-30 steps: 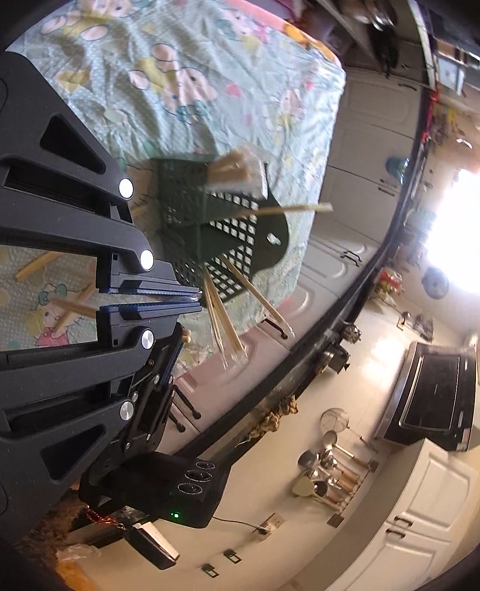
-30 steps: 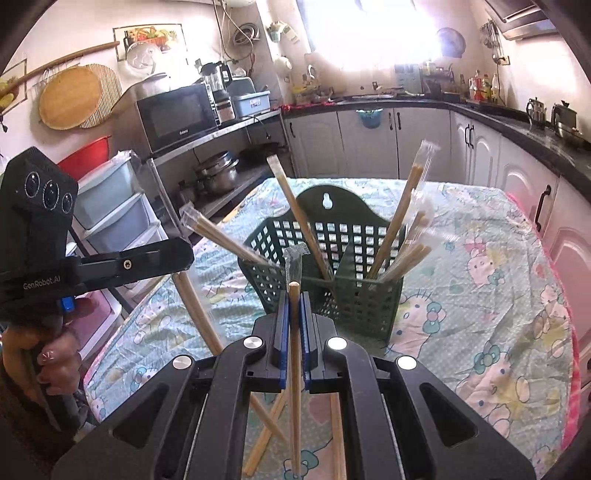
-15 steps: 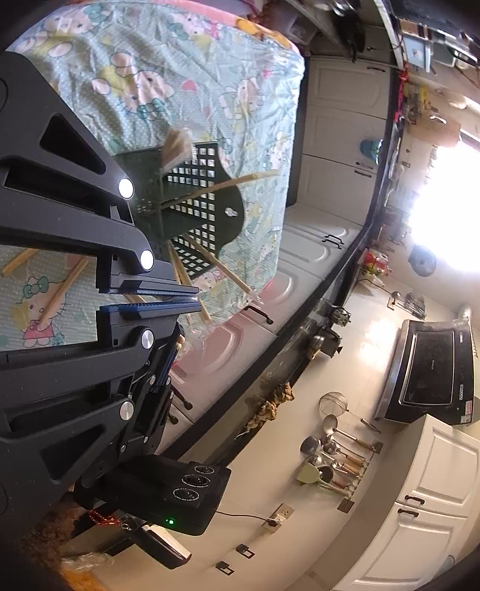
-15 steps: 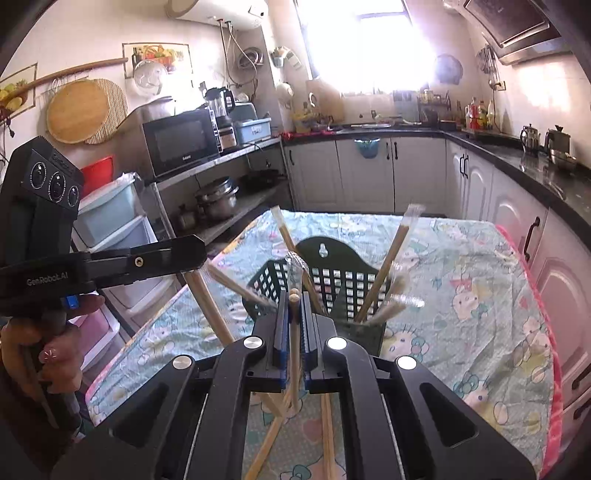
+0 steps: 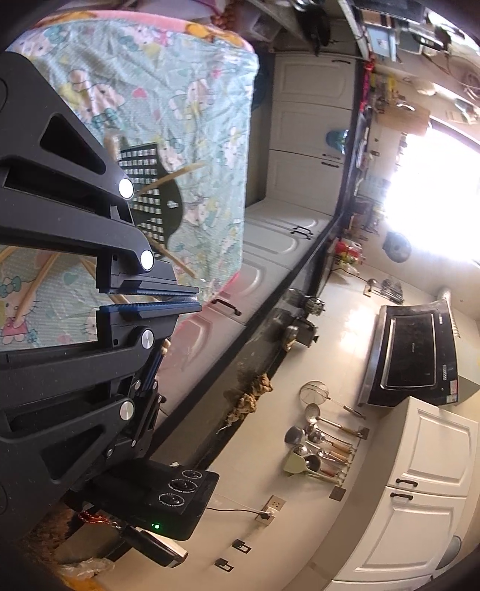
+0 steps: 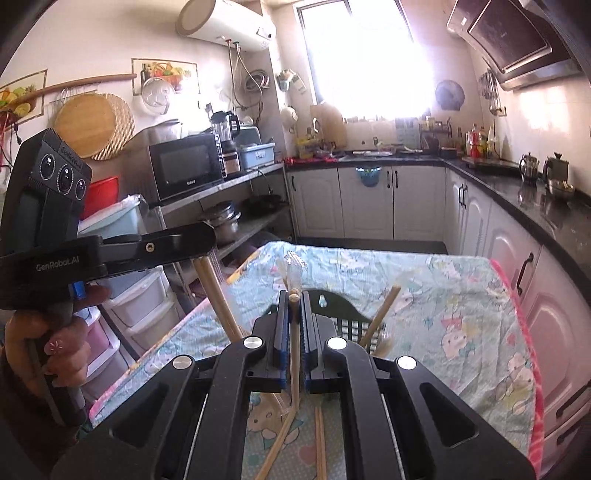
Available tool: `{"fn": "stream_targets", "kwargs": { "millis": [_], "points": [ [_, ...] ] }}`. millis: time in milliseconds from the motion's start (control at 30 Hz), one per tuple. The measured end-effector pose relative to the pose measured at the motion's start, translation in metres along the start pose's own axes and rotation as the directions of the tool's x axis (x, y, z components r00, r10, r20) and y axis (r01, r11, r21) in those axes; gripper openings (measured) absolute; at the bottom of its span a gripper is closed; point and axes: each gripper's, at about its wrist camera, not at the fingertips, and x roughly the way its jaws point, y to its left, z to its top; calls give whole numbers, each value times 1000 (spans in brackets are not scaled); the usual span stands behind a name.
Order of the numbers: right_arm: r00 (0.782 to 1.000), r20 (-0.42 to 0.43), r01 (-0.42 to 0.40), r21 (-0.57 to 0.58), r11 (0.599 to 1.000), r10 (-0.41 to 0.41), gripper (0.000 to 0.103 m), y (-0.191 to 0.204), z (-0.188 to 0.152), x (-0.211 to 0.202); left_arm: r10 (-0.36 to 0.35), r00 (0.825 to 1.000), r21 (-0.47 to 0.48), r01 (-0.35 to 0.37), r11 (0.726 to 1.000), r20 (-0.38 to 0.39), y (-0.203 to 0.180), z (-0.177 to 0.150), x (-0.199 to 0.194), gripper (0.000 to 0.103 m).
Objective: Organize utensils
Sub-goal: 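Raise the left tool's chopstick over the caddy while the right tool carries its chopstick there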
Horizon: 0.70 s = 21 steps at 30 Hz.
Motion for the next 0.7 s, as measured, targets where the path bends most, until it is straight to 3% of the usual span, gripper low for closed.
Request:
{"fn": "stream_targets", "kwargs": {
  "millis": [700],
  "points": [
    [991, 132, 7, -19, 1000, -4, 6, 4, 64, -17, 81, 984, 24, -86, 996, 160, 5, 79, -26, 1]
  ]
}}
